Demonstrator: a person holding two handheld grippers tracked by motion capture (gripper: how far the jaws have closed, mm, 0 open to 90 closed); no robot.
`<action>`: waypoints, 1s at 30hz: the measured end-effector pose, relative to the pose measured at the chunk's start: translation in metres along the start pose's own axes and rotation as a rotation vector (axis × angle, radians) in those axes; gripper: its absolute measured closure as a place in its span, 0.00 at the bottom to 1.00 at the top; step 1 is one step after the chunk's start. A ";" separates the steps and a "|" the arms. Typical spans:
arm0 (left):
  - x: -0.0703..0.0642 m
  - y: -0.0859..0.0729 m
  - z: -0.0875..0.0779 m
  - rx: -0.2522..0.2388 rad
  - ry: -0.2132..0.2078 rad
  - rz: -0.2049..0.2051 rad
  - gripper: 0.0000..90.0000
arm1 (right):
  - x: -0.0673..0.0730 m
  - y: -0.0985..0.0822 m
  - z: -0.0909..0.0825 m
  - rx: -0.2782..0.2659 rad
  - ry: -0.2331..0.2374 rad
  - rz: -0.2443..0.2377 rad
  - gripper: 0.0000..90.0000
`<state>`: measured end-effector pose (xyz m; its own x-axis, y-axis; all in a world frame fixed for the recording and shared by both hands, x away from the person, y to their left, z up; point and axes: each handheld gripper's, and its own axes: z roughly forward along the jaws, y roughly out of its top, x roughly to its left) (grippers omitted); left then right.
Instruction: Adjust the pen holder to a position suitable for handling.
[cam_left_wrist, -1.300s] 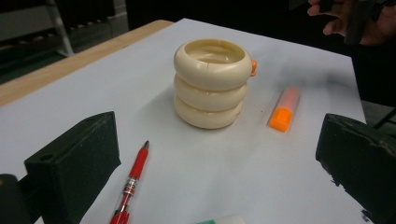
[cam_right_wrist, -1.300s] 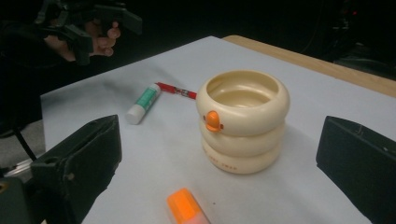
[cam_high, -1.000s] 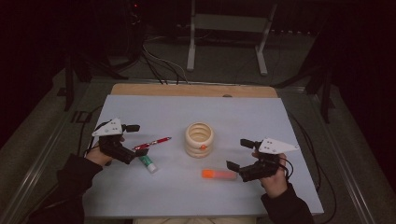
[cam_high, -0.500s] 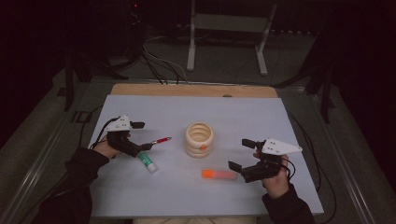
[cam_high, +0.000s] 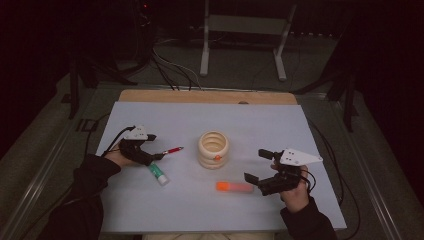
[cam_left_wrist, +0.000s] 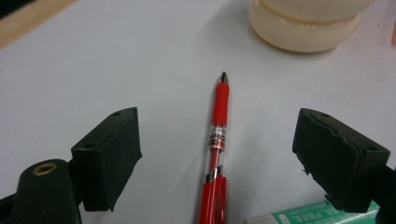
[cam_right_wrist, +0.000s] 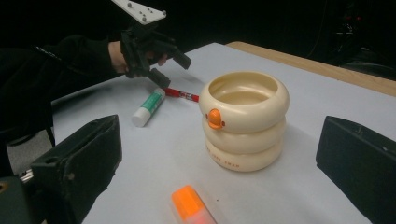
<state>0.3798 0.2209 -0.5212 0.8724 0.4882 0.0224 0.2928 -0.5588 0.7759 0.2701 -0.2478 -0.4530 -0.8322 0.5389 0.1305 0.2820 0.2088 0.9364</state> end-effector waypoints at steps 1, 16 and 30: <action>0.000 0.000 0.001 0.006 -0.004 0.004 0.19 | 0.000 0.000 0.000 0.000 -0.001 0.002 0.00; -0.002 0.002 0.020 0.107 -0.029 0.058 0.61 | -0.001 -0.001 0.001 0.001 0.005 0.007 0.00; 0.003 0.004 0.029 0.187 -0.039 0.104 0.82 | -0.001 -0.001 0.001 0.002 0.002 0.003 0.00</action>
<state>0.3951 0.2003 -0.5363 0.9151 0.3973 0.0694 0.2646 -0.7212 0.6402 0.2706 -0.2478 -0.4540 -0.8325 0.5376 0.1337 0.2853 0.2091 0.9353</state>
